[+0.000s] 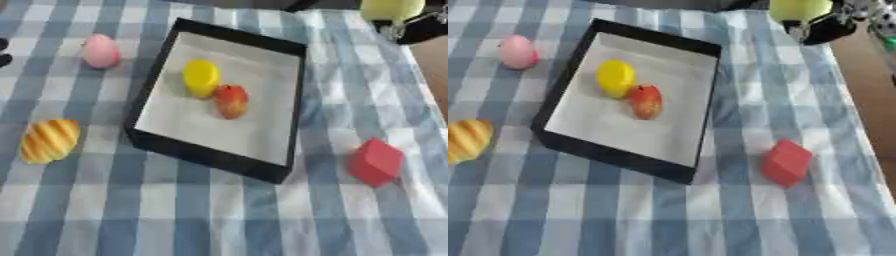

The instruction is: Pick up objects on the table and place them in the box.

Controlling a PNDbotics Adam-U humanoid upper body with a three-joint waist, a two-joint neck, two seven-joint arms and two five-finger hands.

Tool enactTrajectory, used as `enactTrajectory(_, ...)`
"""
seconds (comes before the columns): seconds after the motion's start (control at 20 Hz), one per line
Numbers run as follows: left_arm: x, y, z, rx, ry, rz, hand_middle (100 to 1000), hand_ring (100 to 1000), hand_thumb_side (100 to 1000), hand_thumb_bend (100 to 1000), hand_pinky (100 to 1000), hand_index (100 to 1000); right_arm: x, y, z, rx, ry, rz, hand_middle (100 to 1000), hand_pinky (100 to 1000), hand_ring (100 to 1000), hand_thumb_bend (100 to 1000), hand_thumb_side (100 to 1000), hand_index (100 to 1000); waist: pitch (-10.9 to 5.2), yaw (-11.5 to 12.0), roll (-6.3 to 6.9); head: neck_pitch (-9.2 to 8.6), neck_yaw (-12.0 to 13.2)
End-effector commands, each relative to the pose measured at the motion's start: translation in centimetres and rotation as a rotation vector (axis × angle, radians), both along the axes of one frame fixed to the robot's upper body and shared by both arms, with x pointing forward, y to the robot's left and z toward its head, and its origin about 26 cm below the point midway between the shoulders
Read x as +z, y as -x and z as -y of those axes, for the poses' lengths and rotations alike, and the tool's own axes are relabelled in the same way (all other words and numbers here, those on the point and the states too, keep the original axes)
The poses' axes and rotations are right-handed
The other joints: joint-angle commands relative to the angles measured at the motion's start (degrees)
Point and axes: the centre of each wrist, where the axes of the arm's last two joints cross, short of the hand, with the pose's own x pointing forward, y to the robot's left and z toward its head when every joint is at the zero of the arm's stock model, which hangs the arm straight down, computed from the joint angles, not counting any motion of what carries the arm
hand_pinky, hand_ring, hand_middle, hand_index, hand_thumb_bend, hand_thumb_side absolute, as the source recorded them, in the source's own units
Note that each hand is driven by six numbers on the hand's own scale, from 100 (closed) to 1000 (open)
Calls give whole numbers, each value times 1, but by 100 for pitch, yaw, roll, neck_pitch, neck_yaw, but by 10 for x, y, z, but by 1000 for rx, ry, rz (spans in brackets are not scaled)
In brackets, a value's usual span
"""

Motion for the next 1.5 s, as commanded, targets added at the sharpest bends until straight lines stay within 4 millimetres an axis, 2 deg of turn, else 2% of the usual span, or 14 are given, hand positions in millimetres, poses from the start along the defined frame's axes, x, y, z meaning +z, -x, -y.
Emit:
enactTrajectory(0.05, 9, 2, -11, 32, -18, 23, 814, 809, 798, 114, 849, 817, 27, 25, -35, 110, 62, 80, 472, 853, 663, 101, 100, 553, -287, -15, -7, 72, -17)
enactTrajectory(0.35, 3, 0, -14, 36, -15, 0, 815, 810, 801, 115, 849, 818, 37, 38, -94, 301, 3, 115, 465, 844, 661, 100, 100, 548, -393, -28, 30, 126, -92)
enactTrajectory(0.75, -2, -1, -14, 40, -17, -21, 814, 810, 803, 116, 849, 817, 26, 36, -153, 475, -42, 49, 463, 835, 658, 100, 100, 545, -467, -78, 12, 217, -92)
enactTrajectory(1.15, -8, -3, -14, 44, -28, -52, 814, 810, 812, 119, 849, 817, -3, 27, -188, 521, 42, -43, 487, 847, 677, 100, 100, 565, -497, -112, -56, 249, 14)
enactTrajectory(1.35, -16, -7, -14, 46, -39, -88, 814, 810, 826, 122, 848, 817, -24, 19, -198, 525, 109, -105, 573, 868, 756, 100, 100, 653, -498, -101, -92, 256, -4)
enactTrajectory(1.5, -21, -9, -10, 36, -47, -106, 814, 810, 830, 122, 848, 817, -39, 12, -203, 523, 118, -153, 599, 873, 775, 100, 100, 672, -490, -64, -97, 262, -31)
